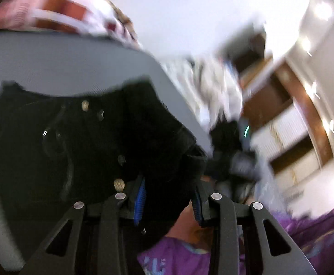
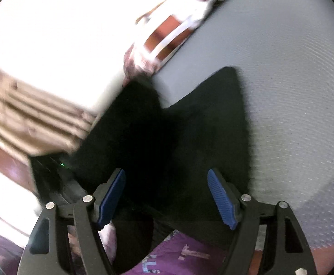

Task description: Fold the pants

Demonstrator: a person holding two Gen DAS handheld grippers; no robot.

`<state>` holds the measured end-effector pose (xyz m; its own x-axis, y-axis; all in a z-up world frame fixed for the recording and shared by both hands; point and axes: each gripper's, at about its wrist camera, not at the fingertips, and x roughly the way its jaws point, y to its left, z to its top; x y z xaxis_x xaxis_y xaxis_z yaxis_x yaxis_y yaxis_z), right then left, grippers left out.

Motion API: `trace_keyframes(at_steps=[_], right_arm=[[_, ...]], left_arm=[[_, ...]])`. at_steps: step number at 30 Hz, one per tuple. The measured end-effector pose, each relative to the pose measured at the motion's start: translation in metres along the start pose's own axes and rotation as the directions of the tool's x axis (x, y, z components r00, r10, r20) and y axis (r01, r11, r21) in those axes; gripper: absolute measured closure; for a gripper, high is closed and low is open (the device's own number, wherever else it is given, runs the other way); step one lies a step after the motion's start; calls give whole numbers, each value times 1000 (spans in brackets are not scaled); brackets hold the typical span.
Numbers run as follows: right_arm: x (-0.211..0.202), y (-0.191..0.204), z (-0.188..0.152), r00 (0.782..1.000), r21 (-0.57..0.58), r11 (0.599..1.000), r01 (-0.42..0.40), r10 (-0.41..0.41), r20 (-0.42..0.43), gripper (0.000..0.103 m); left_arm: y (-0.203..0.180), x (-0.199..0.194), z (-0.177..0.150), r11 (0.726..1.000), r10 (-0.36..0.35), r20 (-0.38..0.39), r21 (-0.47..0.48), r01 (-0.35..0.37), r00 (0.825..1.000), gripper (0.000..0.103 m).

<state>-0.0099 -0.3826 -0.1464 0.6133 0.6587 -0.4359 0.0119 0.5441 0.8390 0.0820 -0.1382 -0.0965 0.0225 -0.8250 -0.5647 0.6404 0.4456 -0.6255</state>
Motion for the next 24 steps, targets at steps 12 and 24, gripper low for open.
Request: trace_keyframes(at_steps=[12,24], right_arm=[[-39,-37,8,987,176,975,-138,120,109,30],[-7,-23,26,993,134,984,-119,118,15,30]], left_arm=[[-38,13,21,990,22,-52,143,-15,998,5],[25,-50,8,987,147,77,-83,-141,986,5]])
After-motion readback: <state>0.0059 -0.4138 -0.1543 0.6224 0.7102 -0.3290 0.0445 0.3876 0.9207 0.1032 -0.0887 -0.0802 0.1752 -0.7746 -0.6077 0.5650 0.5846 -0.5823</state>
